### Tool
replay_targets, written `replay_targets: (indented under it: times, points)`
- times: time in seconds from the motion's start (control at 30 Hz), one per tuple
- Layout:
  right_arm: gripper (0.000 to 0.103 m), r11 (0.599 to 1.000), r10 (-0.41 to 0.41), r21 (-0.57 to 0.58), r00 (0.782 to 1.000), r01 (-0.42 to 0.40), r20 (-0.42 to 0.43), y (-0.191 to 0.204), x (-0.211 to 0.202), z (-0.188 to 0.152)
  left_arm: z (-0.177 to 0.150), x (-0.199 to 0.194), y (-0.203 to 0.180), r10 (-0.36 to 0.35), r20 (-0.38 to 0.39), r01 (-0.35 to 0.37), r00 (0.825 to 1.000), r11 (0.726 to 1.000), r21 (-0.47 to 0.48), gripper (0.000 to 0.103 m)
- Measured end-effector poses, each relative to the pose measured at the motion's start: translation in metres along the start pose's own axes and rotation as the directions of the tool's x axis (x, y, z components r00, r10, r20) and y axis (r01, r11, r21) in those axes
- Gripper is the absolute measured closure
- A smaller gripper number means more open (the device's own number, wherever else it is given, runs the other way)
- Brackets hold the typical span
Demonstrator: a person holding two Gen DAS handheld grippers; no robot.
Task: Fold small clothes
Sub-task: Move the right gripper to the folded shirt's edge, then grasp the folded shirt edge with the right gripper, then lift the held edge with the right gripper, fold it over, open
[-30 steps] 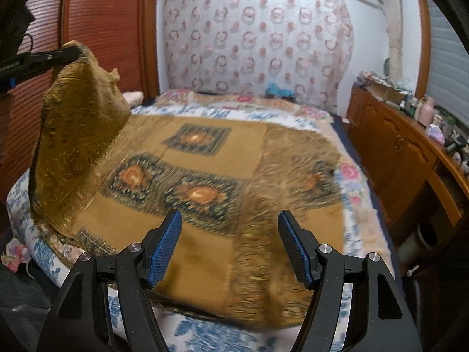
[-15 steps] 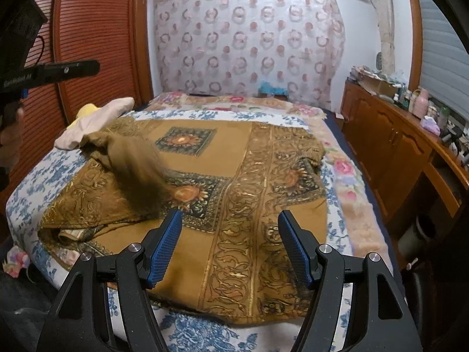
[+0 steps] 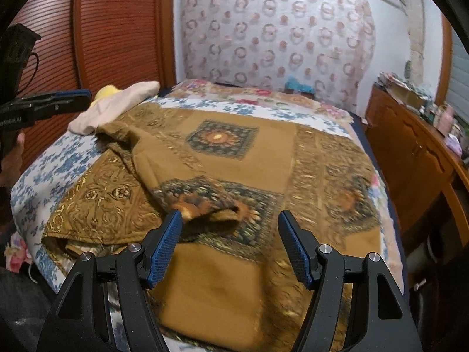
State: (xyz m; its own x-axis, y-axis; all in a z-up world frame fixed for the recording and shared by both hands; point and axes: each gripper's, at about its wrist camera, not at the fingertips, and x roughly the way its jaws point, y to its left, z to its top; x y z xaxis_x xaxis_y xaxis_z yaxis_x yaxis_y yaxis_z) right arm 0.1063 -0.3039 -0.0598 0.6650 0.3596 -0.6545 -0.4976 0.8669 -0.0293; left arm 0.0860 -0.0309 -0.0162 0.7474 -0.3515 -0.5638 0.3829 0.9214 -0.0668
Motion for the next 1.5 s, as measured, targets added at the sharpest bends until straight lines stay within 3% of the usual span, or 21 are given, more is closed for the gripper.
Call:
replay_targets:
  times: [0.33, 0.63, 0.67, 0.7, 0.77, 0.83, 1.2, 1.3, 1.5]
  points:
    - [0.033, 0.992, 0.062, -0.107, 0.994, -0.071, -0.088, 0.033, 0.040, 0.013, -0.026, -0.002, 0.018, 0.032, -0.024, -0.033, 0.999, 0.999, -0.039, 0.059]
    - [0.034, 0.988, 0.026, -0.149, 0.988, -0.049, -0.154, 0.032, 0.067, 0.013, -0.038, 0.002, 0.024, 0.023, -0.042, -0.026, 0.999, 0.997, -0.072, 0.059]
    - [0.036, 0.988, 0.029, -0.143, 0.988, -0.051, -0.154, 0.030, 0.069, 0.013, -0.039, 0.002, 0.024, 0.022, -0.045, -0.025, 0.999, 0.997, -0.073, 0.059]
    - [0.045, 0.989, 0.037, -0.134, 0.988, -0.057, -0.153, 0.028, 0.070, 0.014, -0.040, 0.002, 0.024, 0.021, -0.047, -0.024, 0.999, 0.997, -0.073, 0.059]
    - [0.065, 0.990, 0.065, -0.114, 0.987, -0.082, -0.146, 0.025, 0.069, 0.016, -0.042, 0.002, 0.024, 0.023, -0.050, -0.026, 0.998, 0.997, -0.072, 0.059]
    - [0.092, 0.990, 0.062, -0.114, 0.990, -0.077, -0.128, 0.025, 0.064, 0.017, -0.042, 0.001, 0.025, 0.023, -0.050, -0.026, 0.998, 0.997, -0.074, 0.059]
    - [0.097, 0.996, 0.072, -0.060, 0.996, -0.069, 0.046, 0.014, 0.006, 0.038, -0.040, -0.006, 0.026, 0.030, -0.028, -0.033, 0.999, 0.995, -0.089, 0.059]
    - [0.097, 0.996, 0.082, -0.033, 0.993, -0.079, 0.080, 0.007, -0.014, 0.041, -0.040, -0.008, 0.024, 0.027, -0.021, -0.029, 0.999, 0.996, -0.084, 0.059]
    - [0.097, 0.999, 0.027, -0.020, 0.994, -0.025, 0.103, -0.011, -0.040, 0.035, -0.037, -0.008, 0.020, 0.019, -0.012, -0.020, 1.000, 0.997, -0.081, 0.059]
